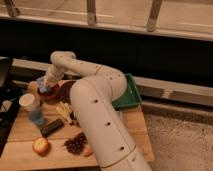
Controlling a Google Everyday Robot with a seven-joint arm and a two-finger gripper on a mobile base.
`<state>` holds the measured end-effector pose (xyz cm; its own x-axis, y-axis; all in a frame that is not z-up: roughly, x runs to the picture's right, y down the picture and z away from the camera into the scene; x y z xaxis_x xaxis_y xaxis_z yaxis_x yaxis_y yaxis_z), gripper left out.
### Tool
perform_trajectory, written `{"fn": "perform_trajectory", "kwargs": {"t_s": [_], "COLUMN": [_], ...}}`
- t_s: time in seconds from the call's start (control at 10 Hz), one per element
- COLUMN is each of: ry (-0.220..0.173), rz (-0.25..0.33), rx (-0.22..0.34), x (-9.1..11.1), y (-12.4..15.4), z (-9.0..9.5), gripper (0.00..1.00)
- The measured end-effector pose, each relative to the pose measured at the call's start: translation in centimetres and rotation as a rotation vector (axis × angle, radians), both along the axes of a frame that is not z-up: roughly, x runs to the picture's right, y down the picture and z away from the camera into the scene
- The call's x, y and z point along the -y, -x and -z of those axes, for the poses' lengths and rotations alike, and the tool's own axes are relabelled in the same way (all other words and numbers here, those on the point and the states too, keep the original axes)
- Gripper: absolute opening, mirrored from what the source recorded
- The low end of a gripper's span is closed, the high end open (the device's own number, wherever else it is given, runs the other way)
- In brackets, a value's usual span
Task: Wipe red bowl with sponge
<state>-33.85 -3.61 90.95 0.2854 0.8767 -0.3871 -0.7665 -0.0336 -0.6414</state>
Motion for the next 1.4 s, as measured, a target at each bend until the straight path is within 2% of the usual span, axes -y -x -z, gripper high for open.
{"fn": "perform_trajectory", "kwargs": {"t_s": [0.2, 0.3, 0.5, 0.8, 1.0, 1.4], "ry": [0.019, 0.027, 0.027, 0.0, -0.021, -0.049], "rz": [0.018, 0.023, 0.025, 0.008, 0.008, 0.011], "rx": [-0.017, -0.033, -0.067, -0.108, -0.093, -0.023], "x": [-1.1, -1.4, -0.5, 3.0, 3.9, 3.7], "y": [-0.6, -1.0, -2.4, -4.6, -3.9, -1.1], "z": [0.9, 0.8, -0.1, -1.9, -2.0, -0.6], "gripper": [0.0, 0.0, 0.0, 0.0, 0.0, 0.0]}}
